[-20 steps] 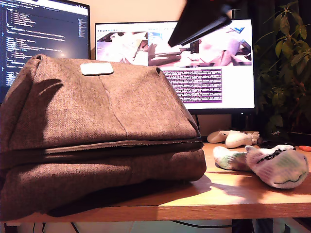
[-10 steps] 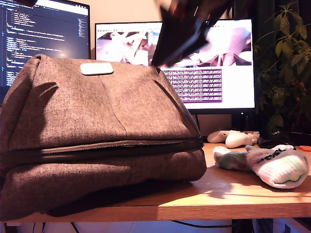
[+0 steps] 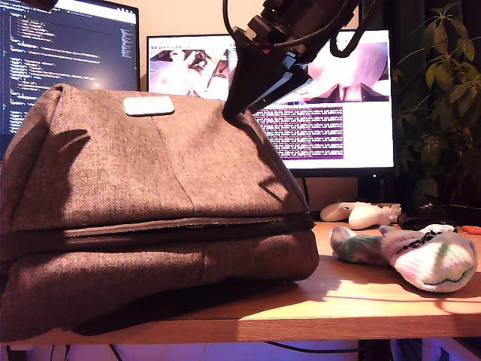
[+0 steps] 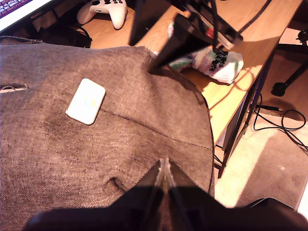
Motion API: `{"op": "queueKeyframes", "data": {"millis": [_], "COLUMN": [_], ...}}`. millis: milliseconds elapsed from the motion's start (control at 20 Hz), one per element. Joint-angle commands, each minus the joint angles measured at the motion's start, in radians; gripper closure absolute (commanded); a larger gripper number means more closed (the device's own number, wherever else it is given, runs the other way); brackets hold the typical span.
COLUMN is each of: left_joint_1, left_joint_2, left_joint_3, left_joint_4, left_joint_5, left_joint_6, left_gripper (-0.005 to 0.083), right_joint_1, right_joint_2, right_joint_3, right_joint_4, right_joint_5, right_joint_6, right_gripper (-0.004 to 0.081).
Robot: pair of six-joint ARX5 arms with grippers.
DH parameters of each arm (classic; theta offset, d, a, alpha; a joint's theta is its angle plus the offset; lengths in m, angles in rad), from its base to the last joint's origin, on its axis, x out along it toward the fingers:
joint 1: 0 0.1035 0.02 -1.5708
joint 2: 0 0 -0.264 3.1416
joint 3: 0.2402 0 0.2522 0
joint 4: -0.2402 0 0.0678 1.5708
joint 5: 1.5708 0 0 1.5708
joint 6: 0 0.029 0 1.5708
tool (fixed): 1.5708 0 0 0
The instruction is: Pack the pair of socks inside the grey Google backpack
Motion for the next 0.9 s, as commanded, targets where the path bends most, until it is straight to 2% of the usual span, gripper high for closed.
{"op": "queueKeyframes", "data": {"millis": [0, 300, 450, 650, 850], "left_joint_1": [-0.003, -0.003, -0.003, -0.003, -0.003], "left_joint_2": [-0.006, -0.006, -0.006, -0.006, -0.006], "left_joint_3": [-0.011, -0.011, -0.011, -0.011, -0.011], "left_joint_4": [0.008, 0.011, 0.011, 0.011, 0.009], "left_joint_5": [0.003, 0.004, 0.003, 0.003, 0.023], "left_joint_6": [0.001, -0.002, -0.003, -0.007, -0.069], "left_gripper": [0.0797, 0.0797, 0.0797, 0.0797, 0.0797], "right_joint_1": [0.013, 0.013, 0.011, 0.01, 0.009], "right_joint_2": [0.015, 0.015, 0.015, 0.015, 0.015], "right_joint_3": [0.018, 0.018, 0.018, 0.027, 0.103], "right_joint_4": [0.008, -0.035, -0.021, 0.015, 0.007], "right_joint_5": [-0.004, -0.062, -0.098, -0.067, -0.023], "right_joint_6": [0.032, 0.015, 0.009, -0.002, 0.013], "right_gripper": [0.0668, 0.0706, 0.0767, 0.0783, 0.0783]}}
